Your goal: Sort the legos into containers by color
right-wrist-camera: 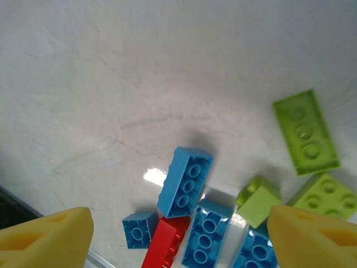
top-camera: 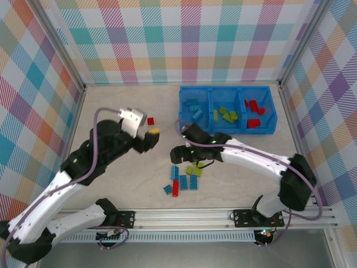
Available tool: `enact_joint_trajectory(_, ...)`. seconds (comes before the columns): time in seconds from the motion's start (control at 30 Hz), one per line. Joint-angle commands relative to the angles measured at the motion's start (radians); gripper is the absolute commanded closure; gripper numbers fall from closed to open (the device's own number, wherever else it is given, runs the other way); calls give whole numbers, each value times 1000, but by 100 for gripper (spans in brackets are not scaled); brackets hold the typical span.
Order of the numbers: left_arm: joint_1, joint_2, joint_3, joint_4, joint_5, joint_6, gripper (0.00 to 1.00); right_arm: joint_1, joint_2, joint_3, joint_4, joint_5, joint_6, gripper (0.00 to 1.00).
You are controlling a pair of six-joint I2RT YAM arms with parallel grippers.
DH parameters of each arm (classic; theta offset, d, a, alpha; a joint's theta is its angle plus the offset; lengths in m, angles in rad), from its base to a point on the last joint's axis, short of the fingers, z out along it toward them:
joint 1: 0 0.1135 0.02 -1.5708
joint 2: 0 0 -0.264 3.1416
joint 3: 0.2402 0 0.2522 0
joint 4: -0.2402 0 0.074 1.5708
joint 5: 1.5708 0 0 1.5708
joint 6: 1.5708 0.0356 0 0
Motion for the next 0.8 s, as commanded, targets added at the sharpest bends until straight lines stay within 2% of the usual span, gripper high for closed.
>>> enact_joint_trajectory(0.0, -6, -101, -66, -274, 60, 173, 17, 56, 120, 85, -142, 106, 136, 18)
enact_joint_trajectory(0.1, -6, -191, -129, -373, 132, 251, 13, 89, 219, 154, -205, 157, 162, 19)
enact_joint_trajectory(0.23, -6, -267, -242, -371, 220, 314, 11, 92, 315, 214, -247, 177, 160, 25)
enact_joint_trajectory(0.4, -6, -307, -306, -307, 205, 336, 7, 103, 394, 269, -271, 186, 162, 34)
enact_joint_trajectory(0.77, -6, -400, -366, -238, 182, 375, 2, 145, 506, 315, -255, 139, 178, 40)
